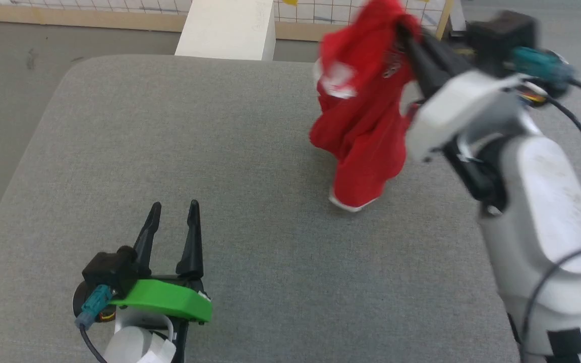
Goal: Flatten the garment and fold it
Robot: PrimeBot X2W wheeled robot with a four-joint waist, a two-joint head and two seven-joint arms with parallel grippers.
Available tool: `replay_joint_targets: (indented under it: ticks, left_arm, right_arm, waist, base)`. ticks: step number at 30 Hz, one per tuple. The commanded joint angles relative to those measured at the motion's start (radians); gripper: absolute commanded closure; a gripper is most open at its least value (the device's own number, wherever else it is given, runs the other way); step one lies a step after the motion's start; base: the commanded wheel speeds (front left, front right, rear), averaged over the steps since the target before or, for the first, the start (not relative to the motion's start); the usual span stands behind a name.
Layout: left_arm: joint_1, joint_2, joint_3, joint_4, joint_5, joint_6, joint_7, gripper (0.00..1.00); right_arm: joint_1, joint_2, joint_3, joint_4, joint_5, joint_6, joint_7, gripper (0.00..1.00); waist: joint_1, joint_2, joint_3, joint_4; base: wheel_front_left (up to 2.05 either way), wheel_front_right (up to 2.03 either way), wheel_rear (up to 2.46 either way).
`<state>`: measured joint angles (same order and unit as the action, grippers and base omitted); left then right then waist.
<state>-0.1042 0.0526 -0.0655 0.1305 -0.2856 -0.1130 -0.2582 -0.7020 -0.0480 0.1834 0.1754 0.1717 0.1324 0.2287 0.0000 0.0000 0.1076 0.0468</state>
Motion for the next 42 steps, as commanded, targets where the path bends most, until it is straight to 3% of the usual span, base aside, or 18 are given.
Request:
replay_joint_targets:
  ticks: [1,8,13,14,15,16,21,24,32,35,42]
  left_arm:
    - [0.011,-0.002,0.001,0.002,0.005,0.002,-0.004,0.0]
    - [0.008,-0.002,0.005,-0.002,0.01,0.001,-0.004,0.0]
    - [0.003,-0.002,0.009,-0.002,0.016,-0.002,-0.004,0.0]
    - [0.002,-0.002,0.009,-0.001,0.017,-0.002,-0.004,0.0]
    - [0.0,-0.002,0.009,0.0,0.018,-0.003,-0.004,0.0]
    - [0.0,-0.002,0.009,0.001,0.018,-0.003,-0.004,0.0]
    - [-0.005,-0.002,0.006,0.007,0.018,-0.006,-0.004,0.0]
    - [-0.002,-0.002,0.004,0.012,0.017,-0.006,-0.004,0.0]
    - [-0.011,-0.002,-0.03,0.018,0.012,-0.01,-0.004,0.0]
    - [-0.043,-0.002,-0.094,0.03,0.003,-0.012,-0.004,0.0]
    - [-0.228,-0.002,-0.351,0.173,-0.074,-0.016,0.003,0.0]
  right_arm:
    - [0.068,-0.003,-0.062,-0.01,-0.003,-0.002,0.015,1.0]
    - [0.325,-0.002,-0.354,0.03,-0.066,-0.002,0.114,1.0]
    - [0.451,-0.002,-0.546,0.104,-0.077,-0.002,0.113,1.0]
    - [0.465,-0.002,-0.574,0.115,-0.078,-0.002,0.106,0.87]
    - [0.48,-0.002,-0.605,0.128,-0.078,-0.002,0.098,0.38]
    - [0.49,-0.002,-0.629,0.139,-0.074,-0.002,0.092,0.0]
    - [0.532,-0.002,-0.717,0.197,-0.06,-0.002,0.022,0.0]
    - [0.545,-0.002,-0.718,0.212,-0.04,-0.002,-0.044,0.0]
    - [0.624,-0.002,-0.501,0.051,-0.051,-0.002,-0.319,0.0]
    - [0.654,-0.002,-0.431,-0.003,-0.053,-0.002,-0.38,0.0]
    - [0.694,-0.002,-0.315,-0.072,-0.051,-0.002,-0.432,0.0]
  waist:
    - [0.0,0.0,-0.004,-0.004]
    - [0.0,0.0,0.007,-0.013]
    - [0.0,0.0,0.016,-0.025]
    - [0.0,0.0,0.017,-0.028]
    - [0.0,0.0,0.016,-0.031]
    - [0.0,0.0,0.015,-0.034]
    - [0.0,0.0,0.005,-0.048]
    - [0.0,0.0,-0.005,-0.057]
    - [0.0,0.0,-0.018,-0.08]
    - [0.0,0.0,-0.009,-0.089]
    - [0.0,0.0,0.04,-0.118]
  base:
    - [0.0,0.0,0.0]
    - [0.0,0.0,0.0]
    - [0.0,0.0,0.0]
    - [0.0,0.0,0.0]
    - [0.0,0.0,0.0]
    - [0.0,0.0,0.0]
    - [0.0,0.0,0.0]
    - [0.0,0.0,0.0]
    - [0.0,0.0,0.0]
    - [0.0,0.0,0.0]
    - [0.0,0.0,0.0]
